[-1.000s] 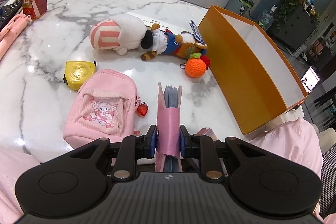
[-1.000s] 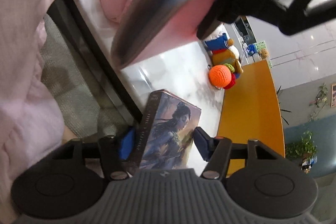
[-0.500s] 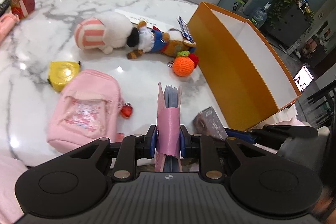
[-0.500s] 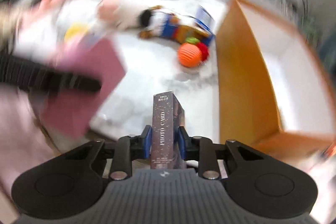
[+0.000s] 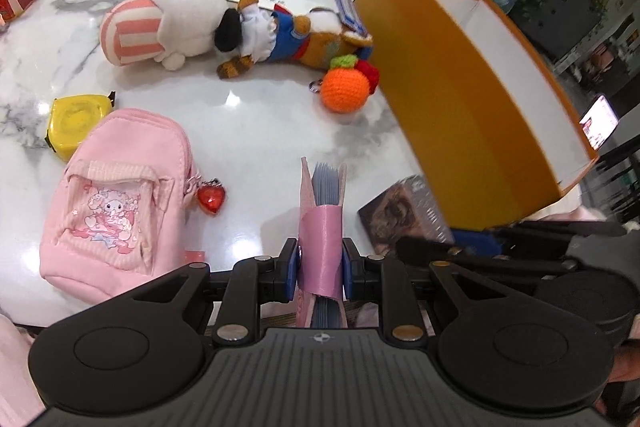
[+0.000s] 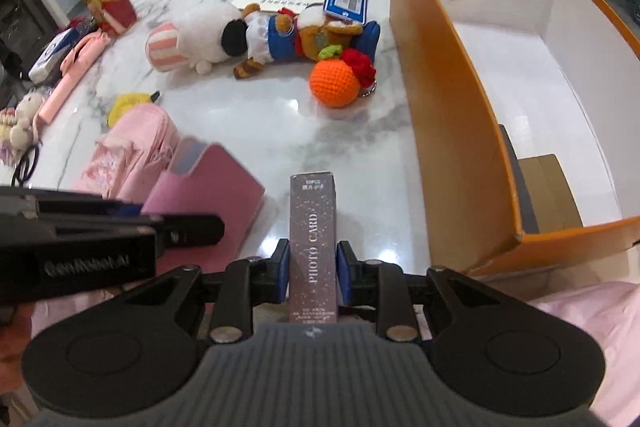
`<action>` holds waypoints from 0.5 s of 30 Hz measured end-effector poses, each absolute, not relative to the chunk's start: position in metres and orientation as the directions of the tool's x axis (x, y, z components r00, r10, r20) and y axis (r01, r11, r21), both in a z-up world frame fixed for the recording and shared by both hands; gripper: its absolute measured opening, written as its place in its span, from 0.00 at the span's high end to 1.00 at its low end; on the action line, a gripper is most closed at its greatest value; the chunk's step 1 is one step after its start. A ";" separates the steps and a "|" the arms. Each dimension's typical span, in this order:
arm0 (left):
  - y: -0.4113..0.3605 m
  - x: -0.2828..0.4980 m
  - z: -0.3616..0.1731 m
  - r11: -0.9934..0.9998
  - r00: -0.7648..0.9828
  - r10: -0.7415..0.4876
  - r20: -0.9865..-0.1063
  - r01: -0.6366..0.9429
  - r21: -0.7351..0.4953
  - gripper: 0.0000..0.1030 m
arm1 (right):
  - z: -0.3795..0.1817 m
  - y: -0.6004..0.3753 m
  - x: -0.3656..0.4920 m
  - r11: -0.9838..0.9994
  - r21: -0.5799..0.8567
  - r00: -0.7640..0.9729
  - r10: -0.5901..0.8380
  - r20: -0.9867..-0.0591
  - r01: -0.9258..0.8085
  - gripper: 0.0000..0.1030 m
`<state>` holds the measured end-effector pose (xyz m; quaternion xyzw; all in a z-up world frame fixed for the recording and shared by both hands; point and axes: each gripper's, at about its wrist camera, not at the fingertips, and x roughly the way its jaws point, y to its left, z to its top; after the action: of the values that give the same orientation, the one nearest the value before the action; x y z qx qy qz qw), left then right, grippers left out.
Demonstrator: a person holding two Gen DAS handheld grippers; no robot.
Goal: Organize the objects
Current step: 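Carry the pink card holder and photo card box over the orange box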
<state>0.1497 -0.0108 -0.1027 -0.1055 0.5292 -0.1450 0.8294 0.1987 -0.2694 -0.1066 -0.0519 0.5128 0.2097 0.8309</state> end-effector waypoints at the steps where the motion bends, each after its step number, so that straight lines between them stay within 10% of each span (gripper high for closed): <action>1: -0.010 0.150 -0.102 0.936 0.396 -0.352 -0.848 0.127 -0.329 0.76 | -0.106 -0.270 0.199 0.906 0.131 0.388 0.298 -0.872 -0.402 0.77; 15: -0.054 0.171 0.008 0.804 0.528 -0.589 -0.612 0.305 -0.510 0.76 | 0.019 -0.362 0.195 0.904 0.183 0.614 0.399 -0.681 -0.385 0.77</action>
<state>0.1710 -0.0539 0.0076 -0.1729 0.4099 -0.2608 0.8568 0.1954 -0.3623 0.0191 0.0091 0.3815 0.2184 0.8982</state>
